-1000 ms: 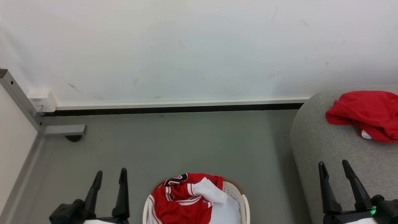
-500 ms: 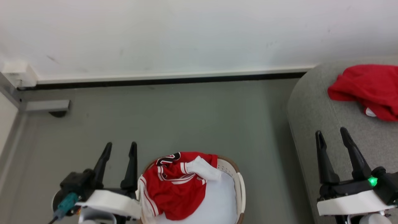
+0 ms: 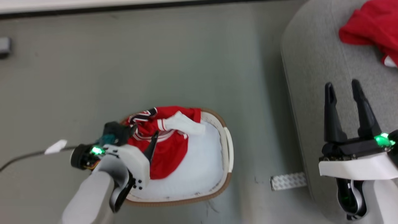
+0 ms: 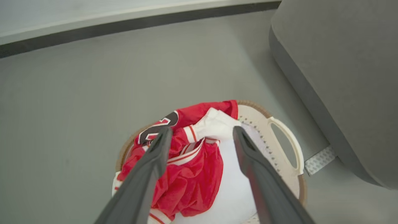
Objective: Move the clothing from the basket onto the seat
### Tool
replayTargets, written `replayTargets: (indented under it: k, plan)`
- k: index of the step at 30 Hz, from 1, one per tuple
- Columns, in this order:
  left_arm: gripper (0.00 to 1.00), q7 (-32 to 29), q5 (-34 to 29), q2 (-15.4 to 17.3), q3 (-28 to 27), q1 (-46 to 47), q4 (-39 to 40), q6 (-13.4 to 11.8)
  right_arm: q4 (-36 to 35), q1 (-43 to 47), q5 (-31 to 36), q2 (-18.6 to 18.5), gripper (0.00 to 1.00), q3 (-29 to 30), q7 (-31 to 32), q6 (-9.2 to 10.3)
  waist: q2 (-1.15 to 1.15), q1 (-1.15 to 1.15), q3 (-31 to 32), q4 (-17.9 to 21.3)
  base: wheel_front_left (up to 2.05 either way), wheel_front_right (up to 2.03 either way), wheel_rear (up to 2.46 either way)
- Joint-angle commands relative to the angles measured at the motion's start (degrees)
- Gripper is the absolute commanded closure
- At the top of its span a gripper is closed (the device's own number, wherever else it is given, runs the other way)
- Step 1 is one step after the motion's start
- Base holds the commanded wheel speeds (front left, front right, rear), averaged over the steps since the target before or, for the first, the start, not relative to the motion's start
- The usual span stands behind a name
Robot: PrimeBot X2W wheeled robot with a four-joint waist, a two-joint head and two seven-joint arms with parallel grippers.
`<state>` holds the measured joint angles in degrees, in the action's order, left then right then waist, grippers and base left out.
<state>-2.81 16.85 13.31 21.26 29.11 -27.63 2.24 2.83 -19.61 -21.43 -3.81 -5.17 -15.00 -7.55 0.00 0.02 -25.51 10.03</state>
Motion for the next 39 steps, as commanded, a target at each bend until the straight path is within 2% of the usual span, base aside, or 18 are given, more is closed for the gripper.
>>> replayTargets:
  k: [1,3,4,6,16,24,27,32,33,34,35,39]
  plan:
    - [0.00,-2.0,-1.6,0.7,1.1,2.3,-2.8,0.7,-0.6,-1.4,-0.5,0.1,0.00,0.2,-0.2,0.12,0.00,-0.02,-5.4,3.2,0.00,0.00,0.00]
    - [0.00,-3.8,-2.3,0.6,2.9,5.4,-6.4,1.9,-0.9,-2.1,-0.6,0.4,0.00,0.5,-0.2,0.12,0.00,-0.02,-7.2,4.1,0.00,0.00,0.00]
    - [0.00,-5.8,-4.1,1.7,5.2,8.2,-10.2,3.2,-1.3,-3.2,-1.0,0.6,0.00,0.3,-0.2,0.12,0.00,-0.02,-9.6,5.5,0.00,0.00,0.00]
    - [0.00,-7.0,-5.9,2.8,7.7,10.8,-13.5,3.9,-1.6,-3.7,-1.2,0.8,0.00,0.5,-0.2,0.12,0.00,-0.02,-11.6,6.8,0.00,0.00,0.00]
    - [0.00,-9.0,-11.5,6.9,17.0,19.9,-27.1,5.2,-2.1,-5.0,-6.0,1.0,0.00,-0.5,-0.2,0.12,0.00,-0.02,-19.4,13.3,0.00,0.00,0.00]
    - [0.00,-11.5,-8.3,8.1,23.4,23.4,-33.7,5.2,-2.1,-5.4,-9.1,1.0,0.00,-2.1,-0.2,0.12,0.00,-0.02,-23.6,16.5,0.00,0.00,0.00]
    - [0.00,-13.5,-6.8,8.7,25.8,23.9,-35.8,5.2,-2.2,-5.3,-9.6,1.0,0.00,-2.2,-0.2,0.12,0.00,-0.02,-24.6,17.0,0.00,0.00,0.00]
    - [0.00,-13.0,-5.3,8.7,27.4,24.5,-36.9,5.3,-2.1,-5.6,-10.0,1.0,0.00,-1.9,-0.2,0.13,0.00,-0.02,-25.0,17.0,0.00,0.00,0.00]
    - [0.04,-12.8,-5.0,8.6,27.8,24.7,-37.1,5.3,-2.1,-5.7,-9.9,1.0,0.00,-1.9,-0.2,0.13,0.00,-0.02,-25.1,17.0,0.00,0.00,0.00]
    - [0.47,-12.3,-4.7,8.5,28.3,24.9,-37.2,5.3,-2.0,-5.8,-9.8,1.0,0.00,-1.9,-0.2,0.13,0.00,-0.02,-25.0,16.9,0.00,0.00,0.00]
    - [1.00,-11.6,-4.4,8.5,28.6,25.2,-37.1,5.3,-1.9,-6.0,-9.7,1.0,0.00,-1.9,-0.2,0.13,0.00,-0.02,-25.0,16.8,0.00,0.00,0.00]
    - [1.00,-9.6,-2.9,7.8,29.8,26.2,-37.4,5.3,-1.5,-6.3,-9.1,1.0,0.00,-1.8,-0.2,0.13,0.00,-0.02,-24.2,16.0,0.00,0.00,0.00]
